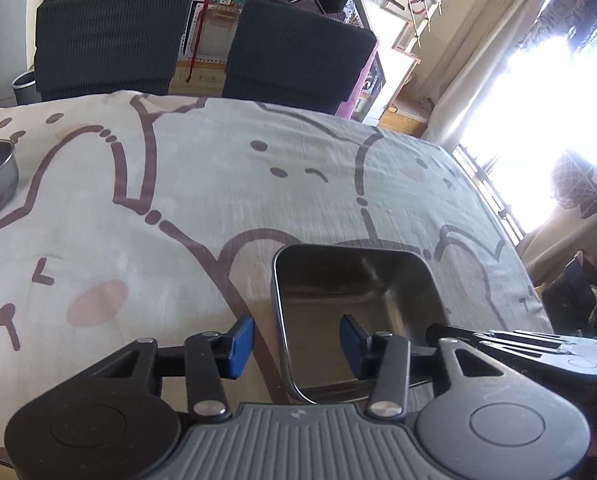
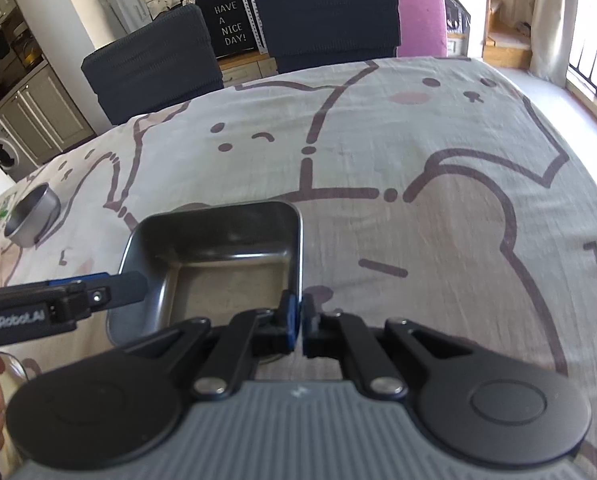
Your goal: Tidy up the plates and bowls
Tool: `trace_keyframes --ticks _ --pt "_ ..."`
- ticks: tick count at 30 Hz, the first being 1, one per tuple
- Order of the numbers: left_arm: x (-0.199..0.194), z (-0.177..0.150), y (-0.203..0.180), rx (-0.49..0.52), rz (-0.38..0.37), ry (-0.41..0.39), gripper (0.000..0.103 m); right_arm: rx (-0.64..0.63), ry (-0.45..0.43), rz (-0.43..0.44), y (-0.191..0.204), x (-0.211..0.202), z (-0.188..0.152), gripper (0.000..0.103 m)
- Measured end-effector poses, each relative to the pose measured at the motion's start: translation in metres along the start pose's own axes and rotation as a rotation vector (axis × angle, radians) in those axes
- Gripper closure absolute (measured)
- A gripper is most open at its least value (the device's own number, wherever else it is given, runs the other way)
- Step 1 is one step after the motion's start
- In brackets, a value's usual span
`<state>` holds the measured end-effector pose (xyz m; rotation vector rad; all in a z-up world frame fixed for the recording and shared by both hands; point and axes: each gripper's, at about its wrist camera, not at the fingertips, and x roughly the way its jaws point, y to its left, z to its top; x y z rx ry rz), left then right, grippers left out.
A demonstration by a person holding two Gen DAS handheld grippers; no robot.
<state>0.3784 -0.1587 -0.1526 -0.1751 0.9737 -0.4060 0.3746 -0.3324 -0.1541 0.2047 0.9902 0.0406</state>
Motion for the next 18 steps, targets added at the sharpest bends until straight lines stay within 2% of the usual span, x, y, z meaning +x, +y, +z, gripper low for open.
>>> trace_keyframes --ticks 4,7,12,13,14,18 --pt "0.007 -0.001 0.001 0.005 0.010 0.016 0.062 0.020 -0.024 -0.010 -0.003 0.004 0.001 0.093" --pt "0.011 0.000 0.002 0.002 0.011 0.023 0.072 0.009 -0.036 -0.039 -0.001 0.009 0.001 0.088" --pt "0.015 0.002 0.008 -0.016 0.021 0.024 0.083 0.039 -0.032 -0.038 -0.004 0.017 0.003 0.088" --pt "0.015 0.003 0.009 -0.017 0.021 0.024 0.090 0.041 -0.035 -0.038 -0.004 0.018 0.003 0.088" --pt "0.016 0.003 0.009 -0.020 0.015 0.025 0.092 0.041 -0.042 -0.033 -0.004 0.018 0.003 0.088" --pt "0.012 0.003 0.006 -0.012 0.015 0.023 0.096 0.031 -0.058 -0.022 0.001 0.014 0.007 0.099"
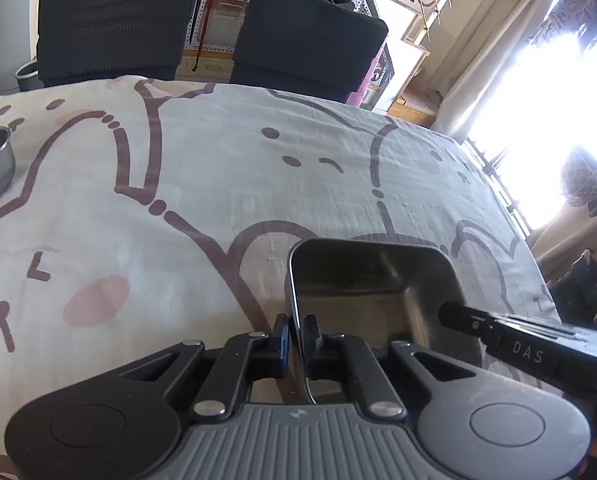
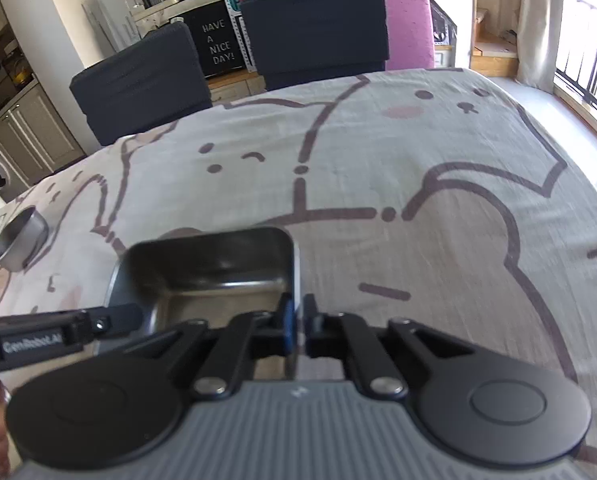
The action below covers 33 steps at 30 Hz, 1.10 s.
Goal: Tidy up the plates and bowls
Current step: 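Lower the square tray with both grippers onto the cloth beside the stack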
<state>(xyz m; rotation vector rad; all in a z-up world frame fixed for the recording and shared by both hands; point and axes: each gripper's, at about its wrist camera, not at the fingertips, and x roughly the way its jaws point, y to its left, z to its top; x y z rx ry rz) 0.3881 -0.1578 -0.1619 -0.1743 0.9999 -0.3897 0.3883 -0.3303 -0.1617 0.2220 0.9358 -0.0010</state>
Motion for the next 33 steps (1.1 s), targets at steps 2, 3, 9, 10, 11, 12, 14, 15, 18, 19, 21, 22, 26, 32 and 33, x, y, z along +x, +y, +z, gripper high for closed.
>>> trace_keyframes --ticks 2,3,9,10,11,12,14,15,18,19,21,22,26,32,33 --pt "-0.007 0.000 -0.002 0.001 0.000 -0.011 0.096 -0.029 -0.011 -0.018 0.007 -0.005 0.002 0.099" --pt "-0.011 0.000 -0.003 0.000 -0.004 -0.018 0.096 -0.042 -0.023 -0.020 0.009 -0.009 0.002 0.100" --pt "-0.047 0.001 -0.016 0.001 -0.022 -0.064 0.096 -0.034 -0.063 -0.003 0.011 -0.043 0.005 0.100" --pt "-0.054 0.000 -0.019 0.008 -0.022 -0.068 0.096 -0.033 -0.074 -0.001 0.011 -0.052 0.005 0.100" --pt "-0.061 -0.001 -0.023 0.020 -0.021 -0.073 0.096 -0.030 -0.083 0.003 0.011 -0.060 0.004 0.100" --pt "-0.068 -0.003 -0.026 0.032 -0.020 -0.078 0.096 -0.027 -0.090 0.008 0.010 -0.068 0.003 0.100" --pt "-0.081 -0.009 -0.034 0.065 -0.012 -0.080 0.095 -0.029 -0.098 0.012 0.011 -0.083 -0.001 0.100" --pt "-0.087 -0.012 -0.037 0.081 -0.006 -0.081 0.095 -0.035 -0.100 0.011 0.012 -0.090 -0.004 0.100" --pt "-0.104 -0.024 -0.047 0.130 0.014 -0.078 0.095 -0.058 -0.102 0.006 0.016 -0.110 -0.014 0.100" --pt "-0.108 -0.028 -0.049 0.145 0.021 -0.074 0.095 -0.064 -0.106 0.006 0.019 -0.117 -0.017 0.100" --pt "-0.114 -0.036 -0.052 0.172 0.036 -0.061 0.095 -0.074 -0.114 0.008 0.022 -0.131 -0.024 0.100" --pt "-0.116 -0.040 -0.054 0.183 0.041 -0.055 0.095 -0.083 -0.121 0.010 0.025 -0.138 -0.027 0.100" --pt "-0.126 -0.052 -0.058 0.203 0.048 -0.034 0.095 -0.131 -0.124 -0.012 0.031 -0.160 -0.043 0.100" --pt "-0.129 -0.071 -0.067 0.243 0.052 0.000 0.094 -0.163 -0.107 -0.044 0.037 -0.179 -0.061 0.100" --pt "-0.127 -0.074 -0.068 0.252 0.057 0.010 0.094 -0.173 -0.102 -0.052 0.039 -0.182 -0.066 0.100"
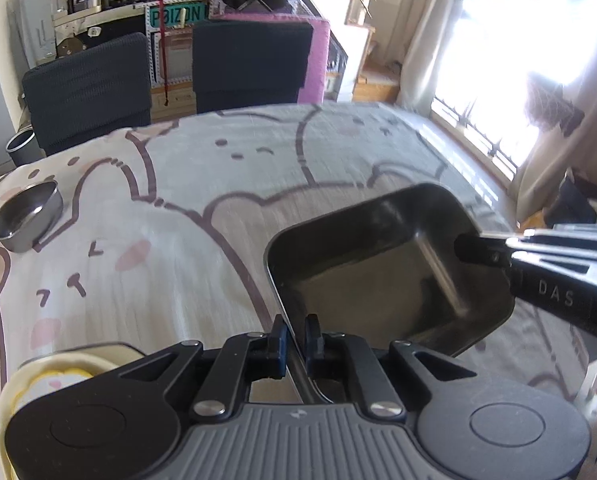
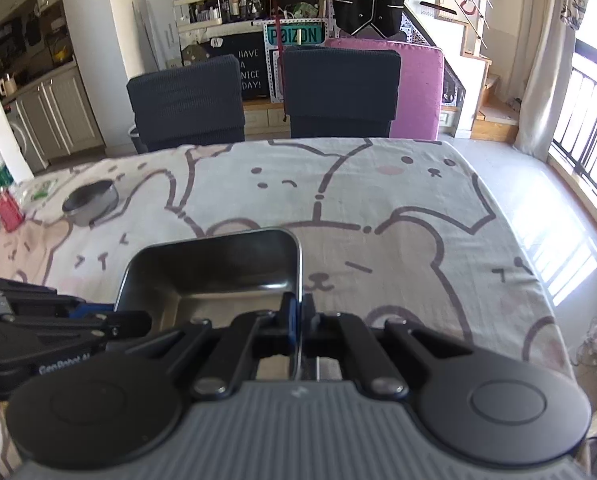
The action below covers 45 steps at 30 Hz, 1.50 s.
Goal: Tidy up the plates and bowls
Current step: 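Lower the square tray with both grippers onto the cloth beside the stack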
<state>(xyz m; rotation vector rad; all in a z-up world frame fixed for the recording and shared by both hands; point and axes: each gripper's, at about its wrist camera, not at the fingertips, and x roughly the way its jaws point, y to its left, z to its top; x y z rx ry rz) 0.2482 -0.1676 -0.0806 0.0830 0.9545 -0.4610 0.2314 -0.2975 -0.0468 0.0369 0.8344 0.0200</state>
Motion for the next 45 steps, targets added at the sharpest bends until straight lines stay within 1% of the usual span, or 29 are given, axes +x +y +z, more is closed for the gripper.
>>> trace_keyframes --ticks 3,6,16,20,33,45 --pt "0.007 -0.008 -0.004 0.029 0.012 0.032 0.093 -0.039 0.021 -0.020 0.007 -0.001 -0.010 0.100" --pt "0.013 -0.012 -0.004 0.038 0.011 0.056 0.092 -0.076 0.048 -0.036 0.014 -0.001 -0.015 0.099" --pt "0.031 -0.021 -0.005 0.071 0.026 0.124 0.088 -0.139 0.104 -0.046 0.025 0.008 -0.017 0.098" --pt "0.034 -0.023 -0.006 0.074 0.032 0.135 0.087 -0.174 0.123 -0.059 0.031 0.013 -0.019 0.098" --pt "0.045 -0.027 -0.007 0.091 0.044 0.168 0.087 -0.214 0.169 -0.075 0.036 0.025 -0.024 0.097" --pt "0.053 -0.028 -0.013 0.126 0.043 0.187 0.087 -0.219 0.216 -0.090 0.031 0.039 -0.029 0.097"
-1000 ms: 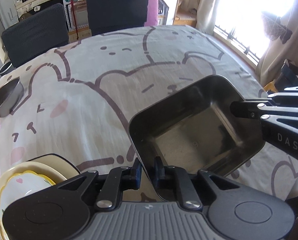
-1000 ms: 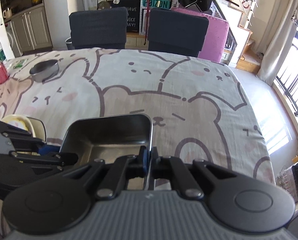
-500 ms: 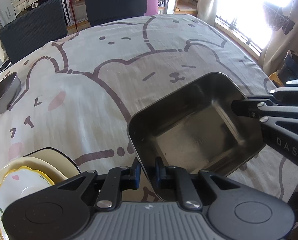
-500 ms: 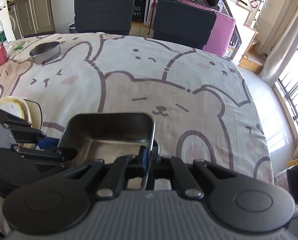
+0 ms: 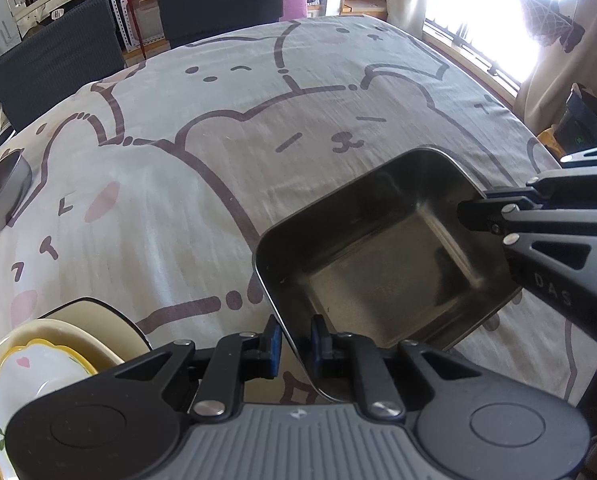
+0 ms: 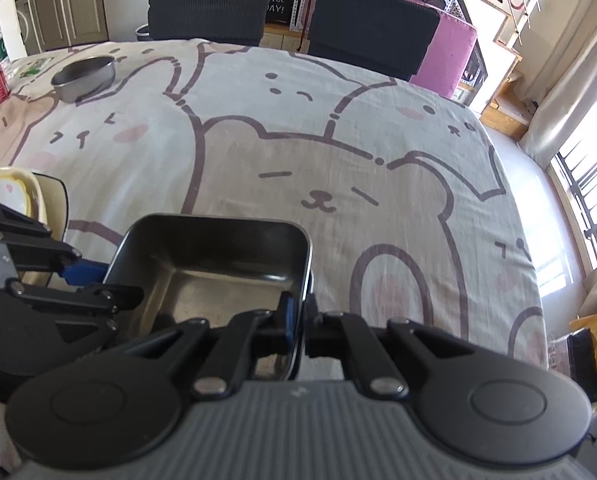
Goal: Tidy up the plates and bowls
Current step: 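Lower the square tray with both grippers onto the cloth beside the stack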
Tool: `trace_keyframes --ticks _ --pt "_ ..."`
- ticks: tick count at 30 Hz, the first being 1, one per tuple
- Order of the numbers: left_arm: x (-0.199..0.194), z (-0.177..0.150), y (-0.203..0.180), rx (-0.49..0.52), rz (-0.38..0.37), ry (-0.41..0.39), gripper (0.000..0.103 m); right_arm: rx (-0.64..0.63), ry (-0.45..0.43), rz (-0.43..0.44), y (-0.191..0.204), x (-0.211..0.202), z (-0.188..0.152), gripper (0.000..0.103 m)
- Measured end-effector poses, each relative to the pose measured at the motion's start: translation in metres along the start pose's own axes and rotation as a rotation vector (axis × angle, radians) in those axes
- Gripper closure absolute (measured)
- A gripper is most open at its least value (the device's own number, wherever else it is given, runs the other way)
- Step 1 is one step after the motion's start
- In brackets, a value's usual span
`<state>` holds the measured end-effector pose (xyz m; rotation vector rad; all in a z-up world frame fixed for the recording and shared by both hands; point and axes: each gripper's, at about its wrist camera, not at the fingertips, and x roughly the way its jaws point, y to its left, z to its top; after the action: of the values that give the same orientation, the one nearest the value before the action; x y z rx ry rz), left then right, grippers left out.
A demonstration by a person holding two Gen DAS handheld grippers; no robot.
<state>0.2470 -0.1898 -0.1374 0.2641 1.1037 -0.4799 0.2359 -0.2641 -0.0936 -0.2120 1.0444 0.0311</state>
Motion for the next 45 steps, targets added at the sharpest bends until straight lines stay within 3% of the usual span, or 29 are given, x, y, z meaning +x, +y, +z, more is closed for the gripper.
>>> trace_keyframes --ticks 16,32,45 --pt "0.005 -0.003 -0.001 0.043 -0.017 0.021 0.089 -0.038 0.090 -0.018 0.001 0.023 -0.004 0.097" --pt "0.004 -0.002 -0.001 0.063 -0.024 0.025 0.084 0.008 0.144 0.047 -0.014 0.043 -0.010 0.095" --pt "0.006 -0.003 -0.003 0.070 -0.044 0.031 0.083 0.078 0.143 0.071 -0.027 0.052 -0.009 0.084"
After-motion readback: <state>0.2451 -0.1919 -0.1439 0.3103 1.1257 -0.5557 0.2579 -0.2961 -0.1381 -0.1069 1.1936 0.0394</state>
